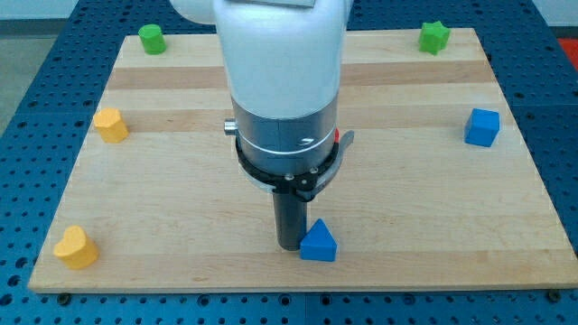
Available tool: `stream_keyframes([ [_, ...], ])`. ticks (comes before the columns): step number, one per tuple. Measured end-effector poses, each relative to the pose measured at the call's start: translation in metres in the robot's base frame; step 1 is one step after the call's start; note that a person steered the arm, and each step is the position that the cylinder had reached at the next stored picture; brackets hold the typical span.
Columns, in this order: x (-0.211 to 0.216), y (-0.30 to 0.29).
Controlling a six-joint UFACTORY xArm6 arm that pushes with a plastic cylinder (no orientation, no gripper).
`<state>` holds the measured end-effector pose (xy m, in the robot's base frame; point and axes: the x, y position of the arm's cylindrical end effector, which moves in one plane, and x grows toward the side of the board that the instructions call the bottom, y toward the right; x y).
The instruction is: Push the red circle to the bottom right corner of the board
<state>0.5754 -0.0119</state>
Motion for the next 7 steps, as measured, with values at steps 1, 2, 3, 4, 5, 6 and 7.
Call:
stream_keyframes([
  [1, -0.002, 0.0],
  [2, -0.012, 0.0],
  [3, -0.038, -0.004],
  [4, -0.07, -0.009],
  [5, -0.111, -0.01],
  [6, -0.151, -0.01],
  [7, -0.177, -0.008],
])
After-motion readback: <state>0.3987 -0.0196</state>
